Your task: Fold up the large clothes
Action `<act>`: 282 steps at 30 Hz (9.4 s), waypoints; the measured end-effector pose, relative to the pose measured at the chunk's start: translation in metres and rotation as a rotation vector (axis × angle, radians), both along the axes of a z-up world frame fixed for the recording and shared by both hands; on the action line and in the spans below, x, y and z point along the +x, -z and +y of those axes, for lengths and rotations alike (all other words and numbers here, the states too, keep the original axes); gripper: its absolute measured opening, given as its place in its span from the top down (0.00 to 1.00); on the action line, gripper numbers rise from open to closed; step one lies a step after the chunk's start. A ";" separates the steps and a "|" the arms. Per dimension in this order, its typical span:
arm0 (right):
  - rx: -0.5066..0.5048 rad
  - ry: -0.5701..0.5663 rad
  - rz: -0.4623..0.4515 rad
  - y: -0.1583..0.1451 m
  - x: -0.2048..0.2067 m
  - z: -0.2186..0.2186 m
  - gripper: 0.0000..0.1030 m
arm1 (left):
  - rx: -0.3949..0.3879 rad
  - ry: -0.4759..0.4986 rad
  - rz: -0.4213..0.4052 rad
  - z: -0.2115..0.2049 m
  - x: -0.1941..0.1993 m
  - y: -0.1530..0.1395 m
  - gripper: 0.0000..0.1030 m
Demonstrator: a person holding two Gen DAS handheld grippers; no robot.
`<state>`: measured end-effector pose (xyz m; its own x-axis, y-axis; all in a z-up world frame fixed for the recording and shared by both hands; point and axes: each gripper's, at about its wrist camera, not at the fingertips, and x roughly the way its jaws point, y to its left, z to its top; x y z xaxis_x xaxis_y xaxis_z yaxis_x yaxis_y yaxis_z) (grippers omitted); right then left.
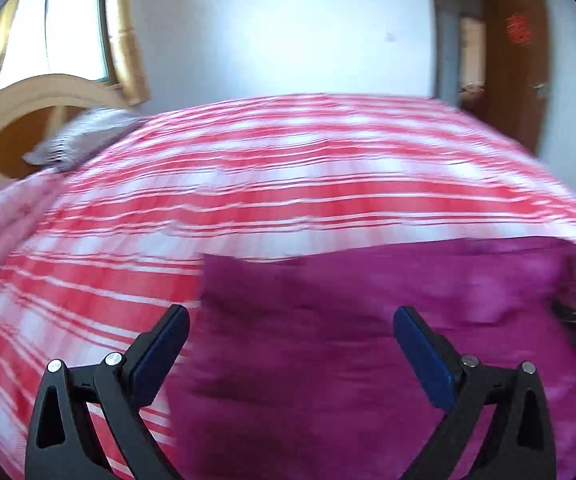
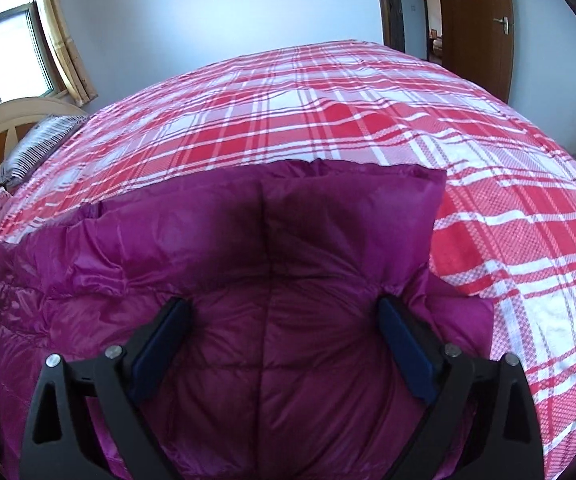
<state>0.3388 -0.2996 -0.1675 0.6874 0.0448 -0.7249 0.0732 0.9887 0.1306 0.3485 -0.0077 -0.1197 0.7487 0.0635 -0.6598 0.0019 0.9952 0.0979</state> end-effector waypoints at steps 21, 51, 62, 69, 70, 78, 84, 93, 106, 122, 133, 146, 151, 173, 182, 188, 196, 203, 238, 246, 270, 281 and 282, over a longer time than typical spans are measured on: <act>-0.072 -0.094 -0.030 0.000 -0.025 0.073 0.02 | -0.068 -0.057 0.145 0.013 0.023 0.046 0.01; -0.178 -0.098 0.030 0.008 -0.015 0.093 0.00 | -0.106 0.039 0.122 0.023 -0.012 0.013 0.01; -0.192 -0.095 0.018 0.008 -0.019 0.095 0.00 | -0.307 0.135 0.149 0.080 -0.076 0.035 0.01; -0.195 -0.093 0.008 0.007 -0.020 0.095 0.00 | -0.557 0.186 0.129 0.104 -0.076 0.049 0.04; -0.194 -0.093 0.005 0.007 -0.021 0.095 0.00 | -0.591 0.215 0.123 0.104 -0.076 0.050 0.18; -0.176 -0.096 -0.015 0.005 -0.026 0.091 0.00 | -0.725 0.269 0.179 0.103 -0.071 0.055 0.79; -0.091 -0.143 -0.055 -0.021 -0.052 0.077 0.00 | -0.803 0.288 0.150 0.113 -0.085 0.032 0.84; -0.170 -0.269 -0.023 0.001 -0.095 0.096 0.00 | -0.885 0.326 0.141 0.118 -0.111 0.016 0.85; -0.130 -0.383 0.068 -0.001 -0.082 0.083 0.00 | -0.913 0.431 0.110 0.022 -0.111 -0.090 0.86; 0.493 -0.088 -0.163 -0.059 -0.142 -0.147 0.00 | -0.167 0.671 -0.147 -0.235 -0.138 -0.058 0.85; 0.443 -0.301 -0.166 -0.116 -0.111 -0.153 0.08 | 0.137 0.832 -0.323 -0.272 -0.182 0.006 0.61; 0.273 -0.234 0.034 -0.069 -0.076 -0.138 0.44 | 0.008 0.821 -0.535 -0.176 -0.256 -0.045 0.12; 0.189 -0.204 0.063 -0.075 -0.070 -0.124 0.44 | -0.030 0.614 -0.389 -0.135 -0.195 -0.025 0.12; 0.721 0.071 -0.249 -0.100 -0.060 -0.083 0.16 | -0.243 0.464 -0.238 -0.105 -0.129 -0.013 0.11; 0.120 0.121 -0.274 -0.084 -0.069 -0.067 0.16 | -0.149 0.214 -0.117 -0.131 -0.046 -0.033 0.11; 0.064 0.151 -0.200 -0.056 -0.062 -0.066 0.17 | 0.036 0.212 -0.039 -0.167 -0.024 0.009 0.10; 0.142 0.136 -0.117 -0.021 -0.050 -0.077 0.17 | 0.004 0.163 -0.058 -0.156 -0.023 -0.002 0.07; 0.128 0.146 -0.077 -0.015 -0.047 -0.076 0.16 | -0.001 0.107 -0.015 -0.173 -0.003 -0.012 0.07; 0.081 0.162 0.045 -0.001 -0.027 -0.073 0.09 | 0.042 0.072 0.141 -0.181 0.035 0.040 0.01; 0.055 0.162 0.064 0.001 -0.024 -0.070 0.08 | 0.029 0.072 0.142 -0.180 0.035 0.040 0.01; 0.038 0.146 0.092 0.003 -0.019 -0.068 0.04 | -0.020 0.077 0.155 -0.174 0.037 0.043 0.01; 0.025 0.143 0.108 0.004 -0.017 -0.066 0.03 | -0.041 0.079 0.165 -0.171 0.039 0.044 0.01; 0.024 0.143 0.109 0.004 -0.017 -0.066 0.03 | -0.041 0.079 0.166 -0.171 0.039 0.044 0.01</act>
<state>0.3214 -0.3654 -0.1719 0.6052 -0.0296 -0.7955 0.2280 0.9639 0.1376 0.3879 -0.1782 -0.1641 0.6310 -0.0206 -0.7755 0.0929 0.9945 0.0492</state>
